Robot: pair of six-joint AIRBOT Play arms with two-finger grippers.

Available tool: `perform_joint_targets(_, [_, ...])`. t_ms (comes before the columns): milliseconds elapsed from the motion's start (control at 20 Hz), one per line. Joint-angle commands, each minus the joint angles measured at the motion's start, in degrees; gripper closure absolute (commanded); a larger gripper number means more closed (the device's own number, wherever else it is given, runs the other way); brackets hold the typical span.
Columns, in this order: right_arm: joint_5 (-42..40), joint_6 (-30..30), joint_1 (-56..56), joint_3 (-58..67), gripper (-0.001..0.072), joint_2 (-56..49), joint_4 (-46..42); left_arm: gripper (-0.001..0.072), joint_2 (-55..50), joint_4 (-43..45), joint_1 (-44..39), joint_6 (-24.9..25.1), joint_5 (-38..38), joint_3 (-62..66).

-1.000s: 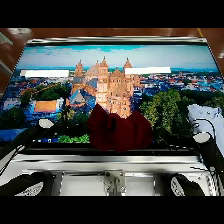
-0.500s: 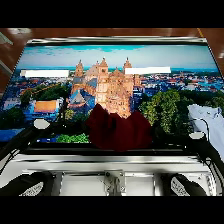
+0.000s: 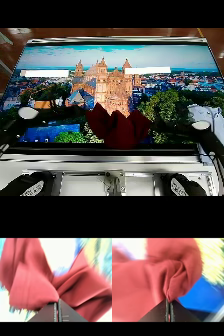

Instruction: Fold the shirts.

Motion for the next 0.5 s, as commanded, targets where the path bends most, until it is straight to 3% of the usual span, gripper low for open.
perform_joint_targets(0, [2.9, -2.7, 0.3, 14.7, 0.0643, 7.7, -1.8, 0.0671, 4.1, 0.0, 7.8, 0.6, -0.3, 12.4])
perform_joint_targets(250, [-6.0, -1.6, 0.3, 42.4, 0.0643, 15.5, -6.4, 0.0671, 9.8, 0.0, 20.5, 0.6, -0.1, 38.2])
perform_joint_targets(450, [-8.6, 0.5, 0.3, 53.9, 0.0643, 15.5, -7.9, 0.0670, 10.0, 0.0, 24.8, 0.6, -0.1, 51.6])
